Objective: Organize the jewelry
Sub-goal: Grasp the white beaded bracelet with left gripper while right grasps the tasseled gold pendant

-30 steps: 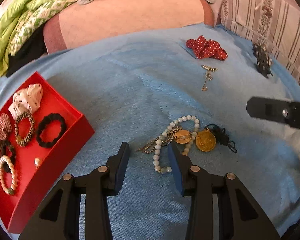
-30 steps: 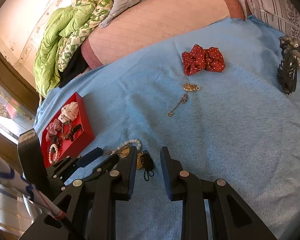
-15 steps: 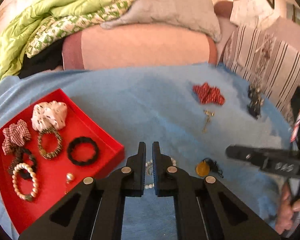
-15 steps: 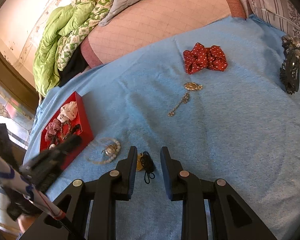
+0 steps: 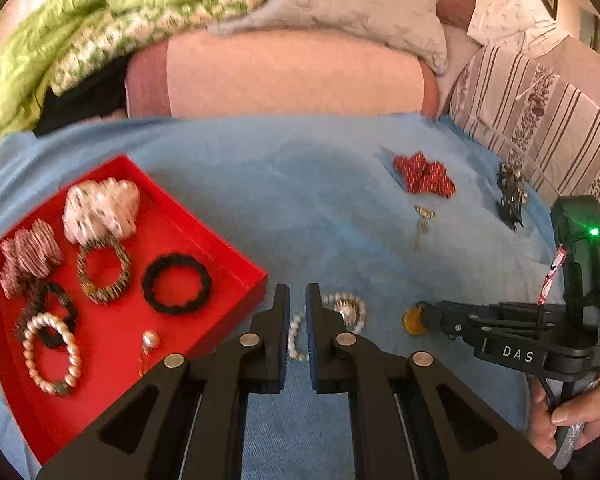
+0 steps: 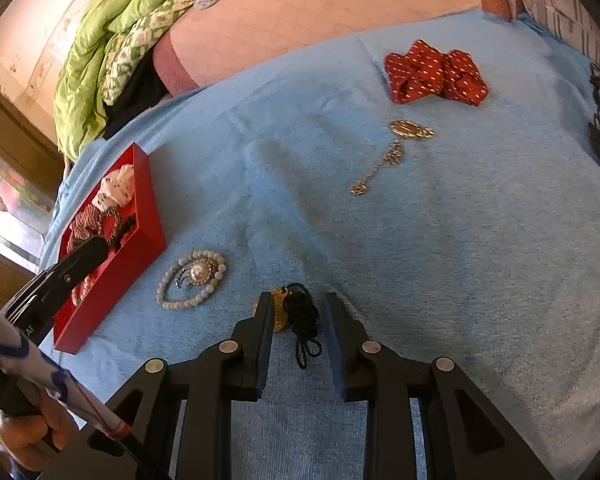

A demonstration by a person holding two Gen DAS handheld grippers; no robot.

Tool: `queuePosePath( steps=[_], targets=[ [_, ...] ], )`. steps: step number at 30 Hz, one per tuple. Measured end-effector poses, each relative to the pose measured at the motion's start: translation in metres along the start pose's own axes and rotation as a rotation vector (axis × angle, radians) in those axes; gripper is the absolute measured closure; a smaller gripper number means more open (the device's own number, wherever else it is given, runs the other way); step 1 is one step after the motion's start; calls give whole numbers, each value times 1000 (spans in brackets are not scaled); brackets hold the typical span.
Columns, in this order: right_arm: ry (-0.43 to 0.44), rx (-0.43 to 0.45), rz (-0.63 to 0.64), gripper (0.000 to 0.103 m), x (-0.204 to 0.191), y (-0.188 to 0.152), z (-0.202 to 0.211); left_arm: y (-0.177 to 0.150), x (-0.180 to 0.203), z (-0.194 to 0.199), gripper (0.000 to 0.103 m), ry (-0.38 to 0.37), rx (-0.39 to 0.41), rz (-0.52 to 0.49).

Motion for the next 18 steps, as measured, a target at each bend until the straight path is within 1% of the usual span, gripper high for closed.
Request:
queuePosePath(
  steps=[1,2,4,6,11,13,14,15,16,18],
  targets=[
    [-8,-12,13,92,-2,-1,-2,-2,0,-3,92,3,-12,-3],
    [-22,-14,28,92,-4,-2,-3,-4,1,-5,88,6,-26,-11],
    [-25,1,33,94,-6,-2,1,-8,5,-10,88,10,-54,-34],
    [-10,37,30,94,-7,0,9,-12,9,-15,88,9,-82,-54],
    [29,139,40,94,-11,5,34,-20,16,-27,87,33,-125,-88],
    [38,171,43,94,-12,6,42,-22,18,-31,84,61,-130,-104],
    [44,180,43,94,-13,8,45,-23,19,-33,80,79,-131,-114],
    [50,188,42,94,-13,9,48,-24,19,-35,72,89,-129,-116],
    [54,194,39,94,-13,9,49,-25,19,-38,69,99,-129,-116],
    [58,199,33,94,-11,10,51,-26,21,-41,69,109,-122,-120]
  ],
)
Point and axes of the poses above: each gripper's, at about its wrist camera, not at the fingertips, and z roughly against the way its jaws point, x to its right, y to its top, the point moved 1 cm from there along -z, roughly the way its jaws point, and after that the axes turned 13 degrees about y, right-handed, at the moved point
